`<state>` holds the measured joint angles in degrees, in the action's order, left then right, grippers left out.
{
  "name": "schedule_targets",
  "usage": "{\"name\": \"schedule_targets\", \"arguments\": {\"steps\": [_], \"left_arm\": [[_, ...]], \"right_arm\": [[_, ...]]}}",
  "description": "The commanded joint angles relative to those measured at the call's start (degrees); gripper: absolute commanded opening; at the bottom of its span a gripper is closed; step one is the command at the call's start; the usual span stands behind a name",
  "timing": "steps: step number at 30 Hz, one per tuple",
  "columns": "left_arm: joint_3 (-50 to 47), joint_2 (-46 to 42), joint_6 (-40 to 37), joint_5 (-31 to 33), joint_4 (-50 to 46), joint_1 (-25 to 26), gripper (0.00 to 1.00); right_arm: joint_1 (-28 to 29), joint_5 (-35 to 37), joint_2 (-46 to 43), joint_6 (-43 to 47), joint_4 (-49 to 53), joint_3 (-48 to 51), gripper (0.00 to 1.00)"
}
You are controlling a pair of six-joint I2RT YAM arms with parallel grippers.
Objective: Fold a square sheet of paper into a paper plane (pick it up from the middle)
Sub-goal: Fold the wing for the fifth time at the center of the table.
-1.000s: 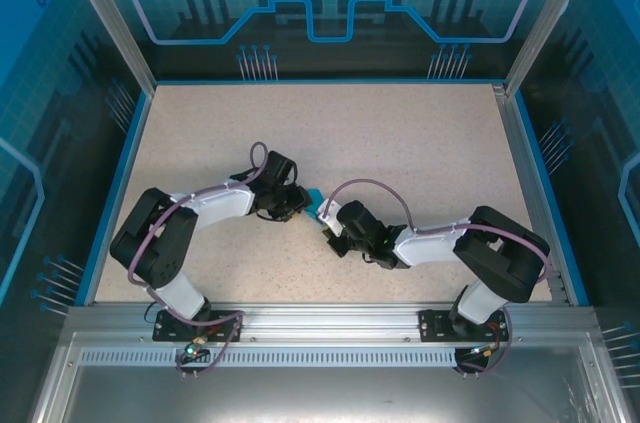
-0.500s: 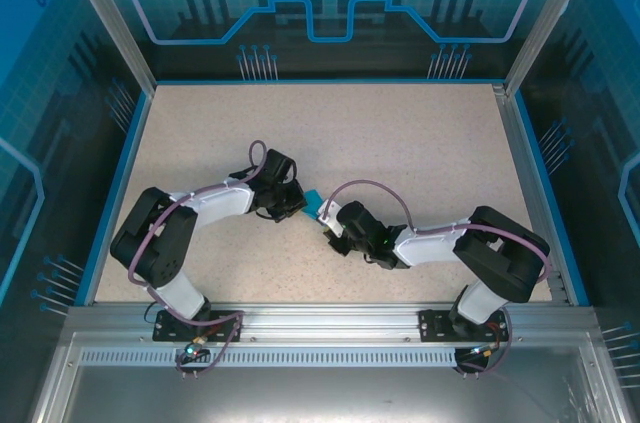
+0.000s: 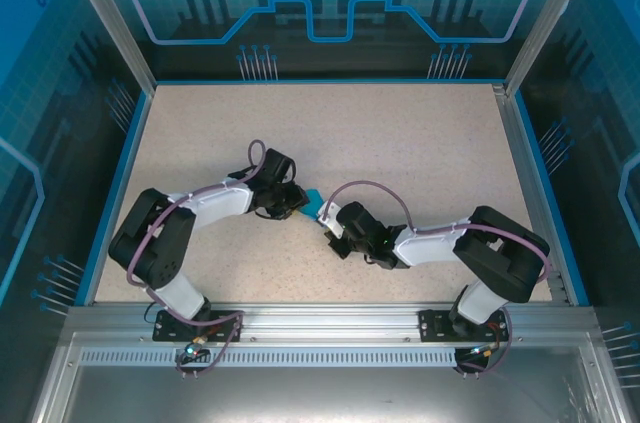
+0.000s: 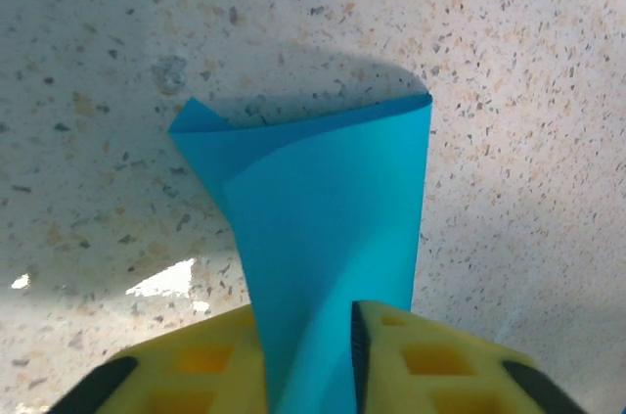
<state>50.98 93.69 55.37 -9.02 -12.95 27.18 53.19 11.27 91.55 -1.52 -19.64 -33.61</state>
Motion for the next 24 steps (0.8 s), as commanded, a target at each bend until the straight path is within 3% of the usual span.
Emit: {"name": "schedule_targets", "arguments": {"steps": [1, 6, 11, 24], "left_arm": [[-0.7, -4.5, -0.8, 2.7, -3.5, -0.7, 0.31], [-2.7, -10.4, -1.0, 8.7, -7.7, -0.8, 0.46], [-5.5, -15.0, -0.3, 10.2, -7.8, -0.8, 0.47], [-8.2, -16.2, 1.1, 7.9, -5.0, -0.7, 0.45]], "right_arm": [[-1.9, -7.1, 0.7, -4.9, 0.8, -1.7, 0.0], [-5.6, -18.9, 1.8, -12.1, 0.5, -2.9, 0.0], [-9.9, -29.1, 5.8, -19.6, 0.7, -5.1, 0.0], [-15.5, -35.7, 10.0, -32.6, -2.0, -5.1, 0.0]]}}
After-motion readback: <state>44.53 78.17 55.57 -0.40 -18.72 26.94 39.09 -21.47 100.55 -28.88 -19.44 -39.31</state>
